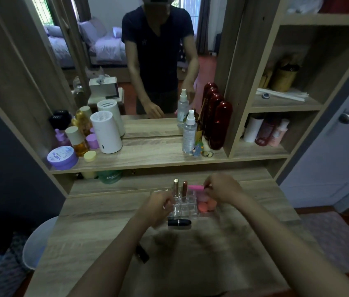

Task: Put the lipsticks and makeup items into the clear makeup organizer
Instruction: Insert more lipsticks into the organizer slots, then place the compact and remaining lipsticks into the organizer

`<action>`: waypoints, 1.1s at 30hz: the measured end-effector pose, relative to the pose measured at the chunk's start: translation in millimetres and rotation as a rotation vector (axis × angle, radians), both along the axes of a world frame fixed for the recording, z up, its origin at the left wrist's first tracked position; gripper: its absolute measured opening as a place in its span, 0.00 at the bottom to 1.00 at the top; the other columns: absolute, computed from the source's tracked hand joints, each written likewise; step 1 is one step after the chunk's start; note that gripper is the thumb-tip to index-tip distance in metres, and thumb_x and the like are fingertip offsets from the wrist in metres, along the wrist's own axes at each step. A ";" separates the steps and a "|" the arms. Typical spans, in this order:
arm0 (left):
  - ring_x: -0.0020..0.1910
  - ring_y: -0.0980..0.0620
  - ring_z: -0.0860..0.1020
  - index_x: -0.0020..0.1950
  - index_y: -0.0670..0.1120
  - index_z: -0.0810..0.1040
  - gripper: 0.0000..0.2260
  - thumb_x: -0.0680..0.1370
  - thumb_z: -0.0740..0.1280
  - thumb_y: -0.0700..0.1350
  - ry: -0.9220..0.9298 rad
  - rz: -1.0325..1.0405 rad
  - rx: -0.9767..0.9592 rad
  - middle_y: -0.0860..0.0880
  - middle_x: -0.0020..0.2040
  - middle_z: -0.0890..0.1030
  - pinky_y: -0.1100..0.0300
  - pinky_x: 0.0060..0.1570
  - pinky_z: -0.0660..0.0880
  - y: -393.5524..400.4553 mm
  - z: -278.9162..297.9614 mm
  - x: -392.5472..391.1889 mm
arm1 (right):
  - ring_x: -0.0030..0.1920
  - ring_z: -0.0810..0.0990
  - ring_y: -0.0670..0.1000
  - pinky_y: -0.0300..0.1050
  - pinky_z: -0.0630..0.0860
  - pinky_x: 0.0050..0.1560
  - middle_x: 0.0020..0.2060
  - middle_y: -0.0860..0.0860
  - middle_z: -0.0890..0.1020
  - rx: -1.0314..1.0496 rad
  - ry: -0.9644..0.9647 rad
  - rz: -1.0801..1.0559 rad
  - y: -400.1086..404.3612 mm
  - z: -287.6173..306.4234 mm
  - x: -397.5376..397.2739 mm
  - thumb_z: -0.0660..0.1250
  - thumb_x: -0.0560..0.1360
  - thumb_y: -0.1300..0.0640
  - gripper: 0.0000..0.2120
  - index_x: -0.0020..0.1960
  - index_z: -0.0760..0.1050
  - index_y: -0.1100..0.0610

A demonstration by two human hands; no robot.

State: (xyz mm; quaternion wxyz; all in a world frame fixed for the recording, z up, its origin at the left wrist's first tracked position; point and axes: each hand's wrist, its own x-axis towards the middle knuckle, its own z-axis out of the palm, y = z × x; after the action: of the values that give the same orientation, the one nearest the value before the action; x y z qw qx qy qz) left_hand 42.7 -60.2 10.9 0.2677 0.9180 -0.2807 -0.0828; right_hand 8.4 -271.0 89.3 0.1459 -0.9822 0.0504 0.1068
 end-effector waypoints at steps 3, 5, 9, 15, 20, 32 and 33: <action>0.43 0.52 0.78 0.47 0.45 0.80 0.06 0.75 0.64 0.40 0.027 -0.038 0.050 0.47 0.47 0.83 0.58 0.44 0.77 -3.2 -9.2 -13.6 | 0.53 0.81 0.57 0.48 0.77 0.50 0.53 0.58 0.82 -0.039 -0.105 -0.068 -0.2 10.1 18.7 0.68 0.75 0.57 0.09 0.52 0.81 0.59; 0.47 0.50 0.80 0.48 0.47 0.80 0.06 0.74 0.64 0.41 0.034 -0.029 0.070 0.48 0.49 0.83 0.56 0.46 0.77 -2.7 -14.3 -19.4 | 0.56 0.79 0.59 0.51 0.77 0.53 0.56 0.58 0.80 -0.072 -0.100 -0.076 5.6 5.7 27.2 0.69 0.75 0.56 0.11 0.55 0.80 0.60; 0.55 0.50 0.78 0.52 0.50 0.80 0.09 0.74 0.65 0.43 0.051 -0.051 0.159 0.49 0.54 0.82 0.55 0.52 0.75 2.8 -20.9 -24.0 | 0.58 0.79 0.60 0.54 0.77 0.56 0.57 0.58 0.79 -0.100 -0.021 -0.056 16.3 -11.3 37.4 0.72 0.72 0.56 0.15 0.55 0.77 0.61; 0.58 0.48 0.76 0.59 0.49 0.78 0.14 0.75 0.61 0.41 0.061 -0.061 0.256 0.47 0.59 0.79 0.52 0.56 0.75 12.6 -26.8 -25.9 | 0.57 0.80 0.60 0.53 0.78 0.53 0.56 0.59 0.80 -0.103 0.007 -0.010 23.6 -20.2 51.3 0.72 0.72 0.59 0.12 0.54 0.78 0.60; 0.57 0.49 0.77 0.56 0.48 0.79 0.10 0.75 0.64 0.41 0.065 -0.029 0.236 0.48 0.59 0.80 0.55 0.55 0.76 23.8 -27.7 -26.6 | 0.60 0.77 0.61 0.53 0.76 0.55 0.59 0.59 0.77 -0.141 0.063 0.019 26.3 -21.4 54.0 0.73 0.71 0.60 0.16 0.57 0.75 0.61; 0.66 0.50 0.71 0.66 0.51 0.73 0.18 0.76 0.63 0.45 0.080 -0.070 0.264 0.49 0.68 0.73 0.54 0.64 0.71 27.1 -36.9 -32.5 | 0.57 0.79 0.59 0.50 0.76 0.51 0.56 0.59 0.80 -0.174 0.069 0.055 27.8 -46.7 49.4 0.67 0.75 0.60 0.11 0.57 0.77 0.59; 0.66 0.50 0.71 0.66 0.51 0.72 0.18 0.76 0.63 0.45 0.079 -0.071 0.268 0.49 0.68 0.73 0.54 0.64 0.71 27.7 -36.0 -32.8 | 0.57 0.79 0.59 0.50 0.77 0.52 0.56 0.59 0.80 -0.177 0.068 0.051 27.0 -47.6 49.1 0.67 0.75 0.61 0.11 0.57 0.77 0.59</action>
State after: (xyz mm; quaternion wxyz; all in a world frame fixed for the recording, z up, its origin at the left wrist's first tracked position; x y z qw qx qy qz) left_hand 9.9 -32.5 -25.2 0.1503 0.9311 -0.2885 -0.1652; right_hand 57.6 -244.0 41.7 0.0539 -0.9881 0.0394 0.1388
